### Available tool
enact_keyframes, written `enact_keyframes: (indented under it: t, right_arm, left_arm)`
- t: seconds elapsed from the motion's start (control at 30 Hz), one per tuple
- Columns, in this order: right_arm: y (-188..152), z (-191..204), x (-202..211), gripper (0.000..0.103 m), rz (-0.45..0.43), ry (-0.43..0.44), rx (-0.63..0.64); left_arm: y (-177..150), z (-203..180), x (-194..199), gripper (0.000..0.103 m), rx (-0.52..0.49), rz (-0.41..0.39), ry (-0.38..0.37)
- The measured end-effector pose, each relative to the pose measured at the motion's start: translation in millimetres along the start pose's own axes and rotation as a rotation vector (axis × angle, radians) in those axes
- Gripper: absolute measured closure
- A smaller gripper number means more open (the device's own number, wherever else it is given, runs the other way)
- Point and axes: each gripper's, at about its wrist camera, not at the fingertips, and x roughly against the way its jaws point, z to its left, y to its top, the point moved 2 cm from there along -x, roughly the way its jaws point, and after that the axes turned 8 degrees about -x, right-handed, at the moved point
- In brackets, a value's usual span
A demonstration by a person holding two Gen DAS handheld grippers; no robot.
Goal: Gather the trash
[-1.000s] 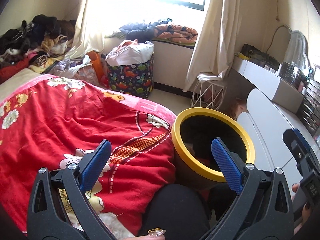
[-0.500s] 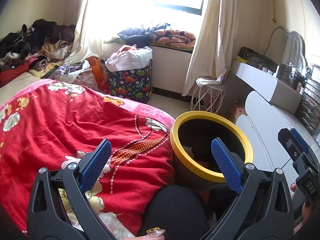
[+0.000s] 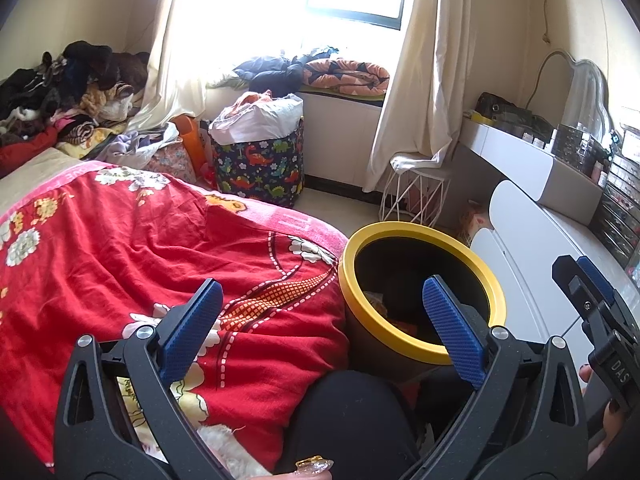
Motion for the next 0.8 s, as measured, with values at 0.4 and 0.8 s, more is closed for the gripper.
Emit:
enact_keyframes:
  t: [0.4, 0.8]
  right_arm:
    - [-3.5, -0.9, 2.2, 0.006, -0.005, -0.005, -0.006]
    - [-3.3, -0.8, 2.5, 0.006, -0.005, -0.005, -0.006]
  left_arm:
    - [-0.4, -0.7, -0.3, 0.011, 0.000, 0.001, 0.000]
    - [-0.3, -0.6, -0.2, 0.011, 0.000, 0.001, 0.000]
